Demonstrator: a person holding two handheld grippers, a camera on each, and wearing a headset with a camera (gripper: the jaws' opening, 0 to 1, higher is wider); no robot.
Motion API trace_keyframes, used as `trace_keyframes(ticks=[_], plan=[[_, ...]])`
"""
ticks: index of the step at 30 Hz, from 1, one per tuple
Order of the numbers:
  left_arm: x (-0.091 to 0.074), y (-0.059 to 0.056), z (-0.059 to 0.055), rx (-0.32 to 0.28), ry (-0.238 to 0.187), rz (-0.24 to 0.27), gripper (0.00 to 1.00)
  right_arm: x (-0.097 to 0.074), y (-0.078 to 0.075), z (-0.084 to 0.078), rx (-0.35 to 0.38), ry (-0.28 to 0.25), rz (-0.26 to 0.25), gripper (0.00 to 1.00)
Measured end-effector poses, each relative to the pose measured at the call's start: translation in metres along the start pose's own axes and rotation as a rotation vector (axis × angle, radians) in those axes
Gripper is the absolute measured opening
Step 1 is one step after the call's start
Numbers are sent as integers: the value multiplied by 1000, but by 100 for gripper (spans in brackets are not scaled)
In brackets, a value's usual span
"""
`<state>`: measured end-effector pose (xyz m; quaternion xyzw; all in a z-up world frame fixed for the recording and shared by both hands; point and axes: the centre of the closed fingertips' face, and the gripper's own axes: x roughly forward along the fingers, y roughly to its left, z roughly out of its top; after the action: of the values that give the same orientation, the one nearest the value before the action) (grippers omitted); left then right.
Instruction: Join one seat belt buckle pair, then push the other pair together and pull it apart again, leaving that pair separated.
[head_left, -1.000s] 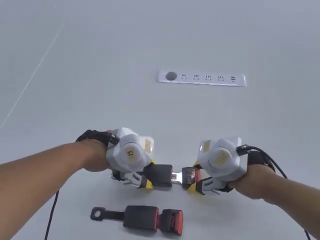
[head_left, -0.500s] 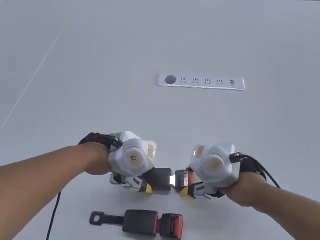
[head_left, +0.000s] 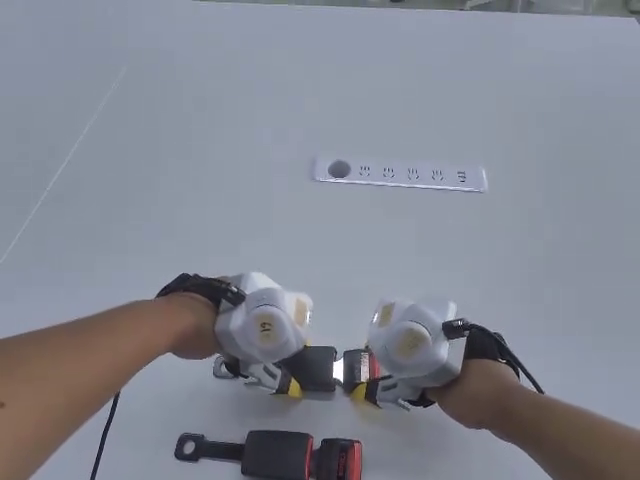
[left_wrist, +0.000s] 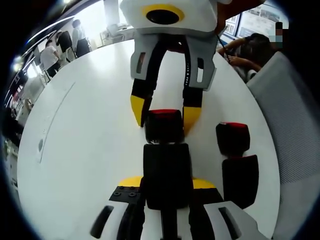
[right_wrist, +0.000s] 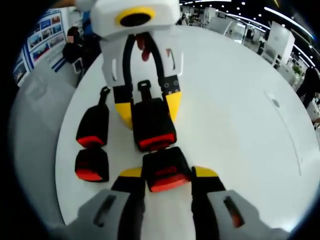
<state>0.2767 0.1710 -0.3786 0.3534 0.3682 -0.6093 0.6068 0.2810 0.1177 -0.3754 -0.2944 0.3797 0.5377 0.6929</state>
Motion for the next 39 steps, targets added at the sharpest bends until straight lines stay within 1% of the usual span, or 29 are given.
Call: trace_keyframes(ticks=[5, 10, 16, 26, 31, 33, 37, 39], plan=[[0, 0, 0, -2, 7, 1, 34, 1, 0, 0, -6, 2, 3, 35], [1, 0, -1, 2, 10, -1, 34, 2, 1, 1, -24, -10, 12, 35], [1, 0, -1, 7, 10, -4, 35, 3, 1, 2, -25, -21, 13, 35], [0, -1, 0, 19, 10, -11, 35, 3, 2, 1, -19, -18, 8, 35], [-1, -1, 0, 23, 0, -13, 35, 2, 2, 1, -20, -32, 10, 36], [-2, -1, 0, 9, -9, -10, 35, 2, 2, 1, -19, -33, 10, 36], [-2, -1, 0, 18, -3, -10, 36, -1, 3, -2, -16, -38, 10, 36], [-2, -1, -1, 28, -3, -15, 36, -4, 3, -8, -15, -22, 9, 36]])
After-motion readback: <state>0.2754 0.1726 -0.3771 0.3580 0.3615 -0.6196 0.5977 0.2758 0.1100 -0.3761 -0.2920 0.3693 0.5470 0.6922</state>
